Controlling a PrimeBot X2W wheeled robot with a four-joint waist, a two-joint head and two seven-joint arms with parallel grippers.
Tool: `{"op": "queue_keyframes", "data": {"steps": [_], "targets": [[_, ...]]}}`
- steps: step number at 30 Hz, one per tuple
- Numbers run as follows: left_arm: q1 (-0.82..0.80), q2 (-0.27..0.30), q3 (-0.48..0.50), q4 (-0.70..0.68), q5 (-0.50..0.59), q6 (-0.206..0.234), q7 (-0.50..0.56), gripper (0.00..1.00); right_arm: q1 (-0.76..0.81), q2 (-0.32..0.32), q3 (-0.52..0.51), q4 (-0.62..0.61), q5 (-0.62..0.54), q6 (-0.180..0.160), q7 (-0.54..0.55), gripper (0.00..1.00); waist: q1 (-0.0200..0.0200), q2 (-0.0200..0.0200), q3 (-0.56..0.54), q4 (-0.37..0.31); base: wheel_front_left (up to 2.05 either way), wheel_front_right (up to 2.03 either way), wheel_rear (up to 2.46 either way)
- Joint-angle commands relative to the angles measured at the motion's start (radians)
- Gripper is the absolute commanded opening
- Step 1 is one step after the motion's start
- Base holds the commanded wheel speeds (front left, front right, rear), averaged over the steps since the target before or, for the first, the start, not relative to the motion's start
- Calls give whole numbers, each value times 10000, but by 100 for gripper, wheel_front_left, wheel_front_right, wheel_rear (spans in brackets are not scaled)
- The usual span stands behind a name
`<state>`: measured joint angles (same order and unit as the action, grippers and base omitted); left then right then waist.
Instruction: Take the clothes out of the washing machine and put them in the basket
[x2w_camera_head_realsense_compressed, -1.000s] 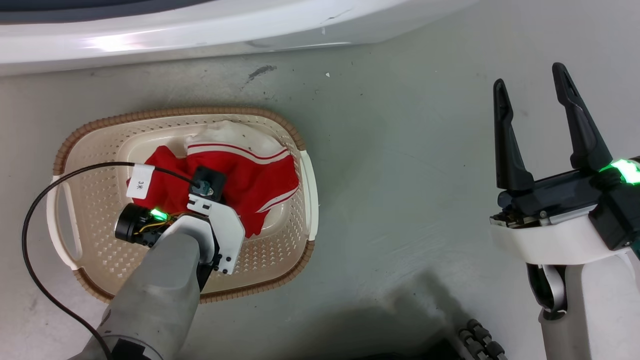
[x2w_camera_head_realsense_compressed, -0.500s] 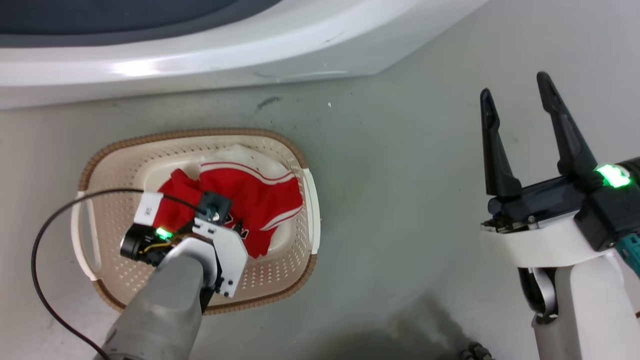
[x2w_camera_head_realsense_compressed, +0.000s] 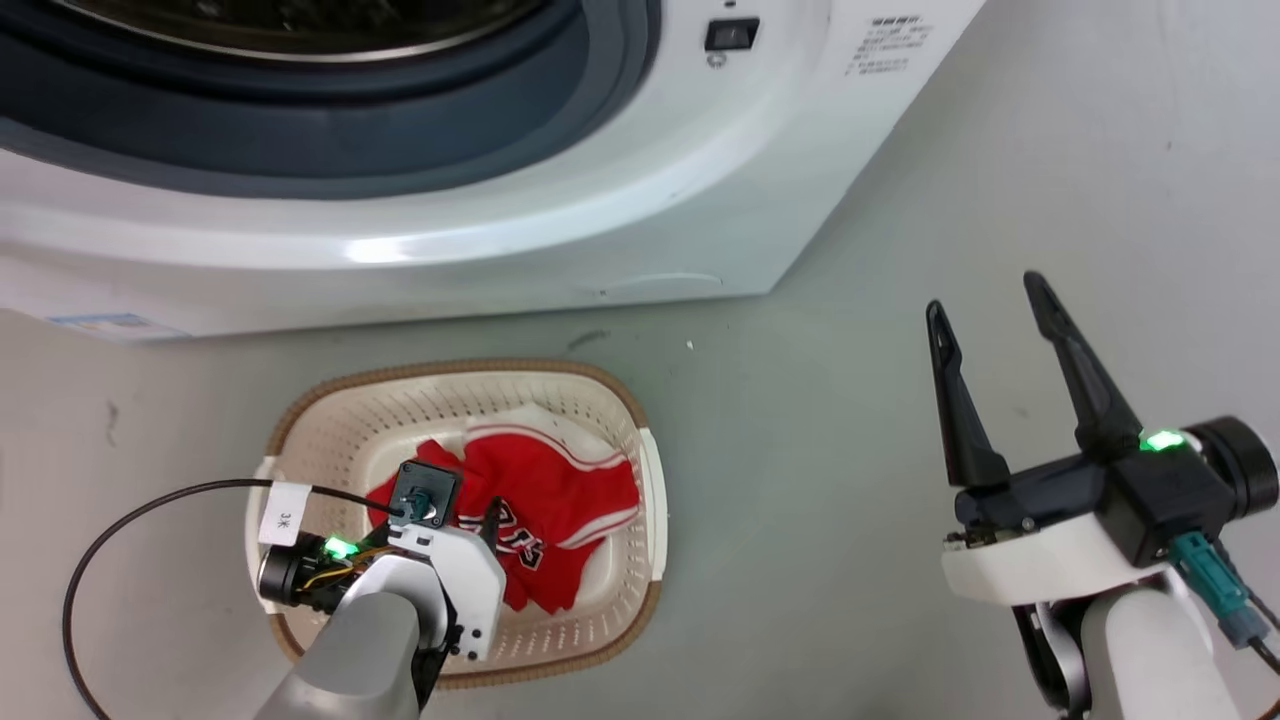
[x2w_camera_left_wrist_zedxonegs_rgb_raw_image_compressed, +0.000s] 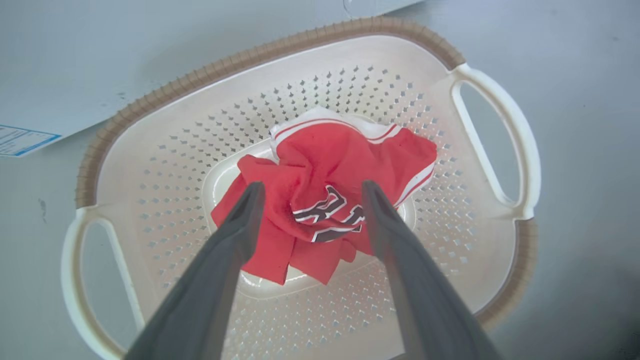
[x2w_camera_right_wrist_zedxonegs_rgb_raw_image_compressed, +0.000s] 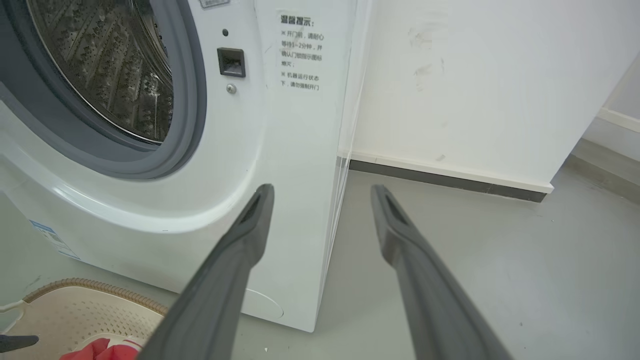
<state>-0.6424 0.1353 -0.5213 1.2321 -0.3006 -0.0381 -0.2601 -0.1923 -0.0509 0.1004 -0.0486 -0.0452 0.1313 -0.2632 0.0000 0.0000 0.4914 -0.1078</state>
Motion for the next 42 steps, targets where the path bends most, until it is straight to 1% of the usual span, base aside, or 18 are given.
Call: {"op": "queue_keyframes", "data": {"steps": [1, 9, 10, 15, 21, 25, 33, 38, 42], "targets": [[264, 64, 142, -503, -77, 157, -64, 100, 226, 14, -21, 73, -61, -11, -21, 100, 0, 0, -646, 241, 0, 0, 0], [1671, 342, 996, -2977, -28, 771, -61, 100, 870, 15, 37, 311, -135, -11, -21, 100, 0, 0, -1860, 473, 0, 0, 0], [1671, 342, 996, -2977, -28, 771, -61, 100, 870, 15, 37, 311, -135, -11, -21, 100, 0, 0, -1860, 473, 0, 0, 0], [2586, 456, 1777, -4749, 207, 1182, -62, 100, 1257, 15, -8, 388, -142, -11, -21, 100, 0, 0, -2506, 591, 0, 0, 0], [3731, 357, 2730, -6997, 777, 1608, -54, 100, 1704, 16, -115, 489, -179, -11, -21, 100, 0, 0, -3209, 775, 0, 0, 0], [4566, 206, 3326, -8277, 1189, 1791, -53, 100, 2005, 15, -167, 536, -184, -11, -21, 100, 0, 0, -3674, 814, 0, 0, 0], [6140, -166, 4139, -10331, 1940, 1898, -53, 100, 2501, 15, -176, 604, -116, -11, -21, 100, 0, 0, -4547, 806, 0, 0, 0], [6786, -429, 4467, -11243, 2109, 1769, -53, 100, 2724, 16, -262, 500, 10, -11, -23, 100, 0, 0, -4820, 841, 0, 0, 0], [7117, -577, 4634, -11584, 2242, 1620, -54, 100, 2852, 16, -339, 468, 127, -9, -21, 100, 0, 0, -4971, 871, 0, 0, 0]]}}
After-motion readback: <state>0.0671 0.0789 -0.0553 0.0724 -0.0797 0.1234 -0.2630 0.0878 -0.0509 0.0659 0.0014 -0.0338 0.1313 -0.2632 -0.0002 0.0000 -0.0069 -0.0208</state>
